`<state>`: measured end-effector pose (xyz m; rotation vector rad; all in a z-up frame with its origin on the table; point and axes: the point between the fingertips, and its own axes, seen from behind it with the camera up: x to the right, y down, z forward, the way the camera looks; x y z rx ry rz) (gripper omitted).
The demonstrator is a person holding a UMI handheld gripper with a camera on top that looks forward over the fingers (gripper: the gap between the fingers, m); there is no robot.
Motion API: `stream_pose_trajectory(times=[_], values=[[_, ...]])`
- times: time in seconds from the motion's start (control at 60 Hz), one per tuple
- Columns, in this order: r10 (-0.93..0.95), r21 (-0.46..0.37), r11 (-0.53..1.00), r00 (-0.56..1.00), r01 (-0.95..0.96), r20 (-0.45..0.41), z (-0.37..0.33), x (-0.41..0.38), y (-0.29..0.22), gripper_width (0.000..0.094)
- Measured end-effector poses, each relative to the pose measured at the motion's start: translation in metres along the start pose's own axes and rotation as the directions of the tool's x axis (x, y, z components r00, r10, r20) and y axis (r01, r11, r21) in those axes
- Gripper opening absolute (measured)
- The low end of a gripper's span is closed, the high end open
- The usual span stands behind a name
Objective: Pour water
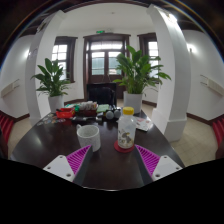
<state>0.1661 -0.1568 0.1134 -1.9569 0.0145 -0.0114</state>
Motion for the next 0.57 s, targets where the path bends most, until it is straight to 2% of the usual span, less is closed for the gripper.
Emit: stream_pose_trajectory(times=[0.283,0.567], values=[[-0.054,0.071,0.996,0.998,0.056,-0.024,-0.031,-0.024,-0.044,0.0842],[-0.057,0.117,0.992,0.998,0.054,0.02,-0.052,-0.061,-0.075,0.0841]])
